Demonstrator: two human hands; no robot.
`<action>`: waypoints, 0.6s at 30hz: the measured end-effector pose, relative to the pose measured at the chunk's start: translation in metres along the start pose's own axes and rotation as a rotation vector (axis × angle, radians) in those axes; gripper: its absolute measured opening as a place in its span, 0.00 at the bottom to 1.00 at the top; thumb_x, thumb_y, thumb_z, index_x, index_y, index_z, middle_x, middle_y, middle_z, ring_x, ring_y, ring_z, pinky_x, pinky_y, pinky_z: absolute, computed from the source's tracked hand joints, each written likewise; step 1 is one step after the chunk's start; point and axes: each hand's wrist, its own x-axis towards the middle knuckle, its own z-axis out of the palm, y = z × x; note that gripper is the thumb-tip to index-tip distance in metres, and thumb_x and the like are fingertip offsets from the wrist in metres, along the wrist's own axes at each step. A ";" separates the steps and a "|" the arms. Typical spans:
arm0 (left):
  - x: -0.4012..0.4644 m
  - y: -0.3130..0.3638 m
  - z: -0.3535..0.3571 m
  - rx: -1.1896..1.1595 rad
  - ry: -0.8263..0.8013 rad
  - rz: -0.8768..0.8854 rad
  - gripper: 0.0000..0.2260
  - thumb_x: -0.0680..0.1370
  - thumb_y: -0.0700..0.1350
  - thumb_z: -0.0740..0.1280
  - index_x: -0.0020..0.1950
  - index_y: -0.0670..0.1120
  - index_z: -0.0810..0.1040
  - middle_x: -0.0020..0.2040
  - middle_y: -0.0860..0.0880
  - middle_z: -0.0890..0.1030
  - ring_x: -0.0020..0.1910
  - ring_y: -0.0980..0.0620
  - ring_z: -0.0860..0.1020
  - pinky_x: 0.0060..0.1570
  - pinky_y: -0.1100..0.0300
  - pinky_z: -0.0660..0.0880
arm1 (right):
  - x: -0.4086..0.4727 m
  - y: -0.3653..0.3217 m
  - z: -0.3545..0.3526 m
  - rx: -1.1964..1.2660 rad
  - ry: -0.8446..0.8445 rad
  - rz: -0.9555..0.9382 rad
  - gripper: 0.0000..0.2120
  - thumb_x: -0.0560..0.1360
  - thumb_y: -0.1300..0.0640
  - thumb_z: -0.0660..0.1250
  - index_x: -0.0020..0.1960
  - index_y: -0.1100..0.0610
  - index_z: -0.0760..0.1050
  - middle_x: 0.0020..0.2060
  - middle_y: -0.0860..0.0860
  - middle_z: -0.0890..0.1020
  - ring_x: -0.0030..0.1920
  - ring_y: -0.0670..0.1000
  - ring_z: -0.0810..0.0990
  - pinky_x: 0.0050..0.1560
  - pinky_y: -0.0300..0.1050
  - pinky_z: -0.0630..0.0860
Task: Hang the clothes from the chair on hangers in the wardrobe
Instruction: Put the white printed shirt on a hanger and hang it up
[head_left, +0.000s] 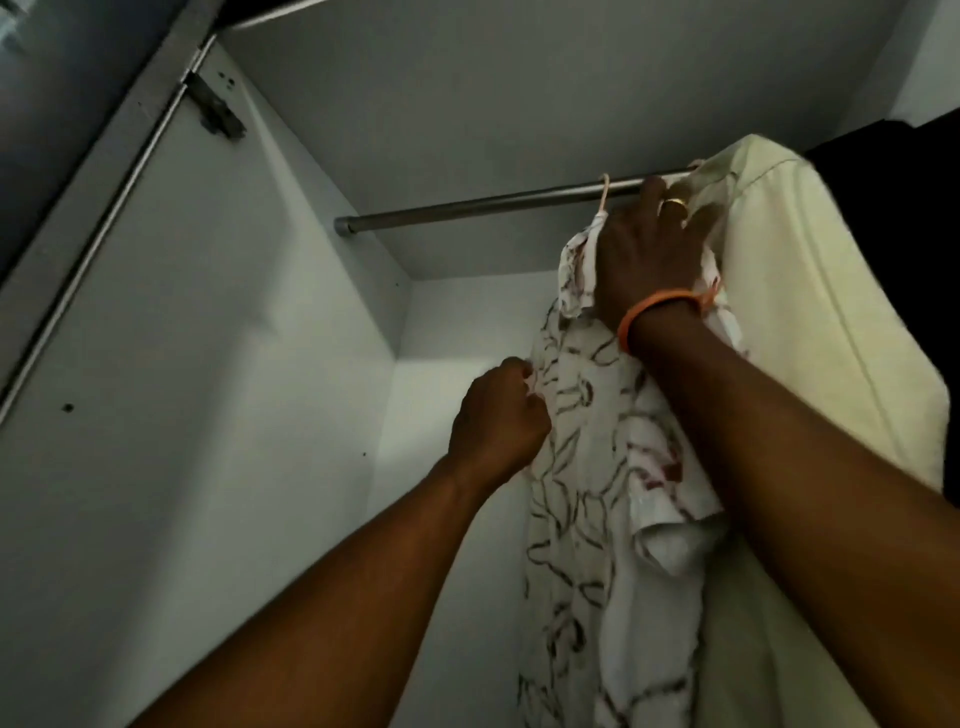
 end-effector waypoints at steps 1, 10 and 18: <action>-0.006 -0.001 -0.008 0.045 -0.001 0.007 0.14 0.80 0.41 0.61 0.66 0.44 0.74 0.59 0.46 0.79 0.57 0.48 0.77 0.54 0.56 0.75 | -0.023 -0.013 -0.006 0.068 0.051 -0.046 0.22 0.78 0.57 0.62 0.71 0.62 0.68 0.73 0.66 0.64 0.73 0.68 0.61 0.71 0.69 0.56; -0.090 -0.065 -0.127 0.579 -0.035 -0.080 0.20 0.78 0.39 0.63 0.70 0.43 0.69 0.64 0.43 0.75 0.62 0.43 0.73 0.58 0.48 0.73 | -0.290 -0.131 -0.070 1.337 -0.366 0.113 0.18 0.78 0.54 0.66 0.67 0.50 0.71 0.61 0.49 0.74 0.61 0.51 0.72 0.60 0.49 0.70; -0.243 -0.103 -0.245 1.190 -0.240 -0.400 0.28 0.76 0.36 0.64 0.75 0.41 0.62 0.70 0.41 0.69 0.67 0.39 0.68 0.62 0.45 0.69 | -0.465 -0.256 -0.154 1.760 -1.287 0.052 0.28 0.77 0.53 0.70 0.74 0.52 0.65 0.69 0.48 0.71 0.67 0.48 0.72 0.64 0.34 0.69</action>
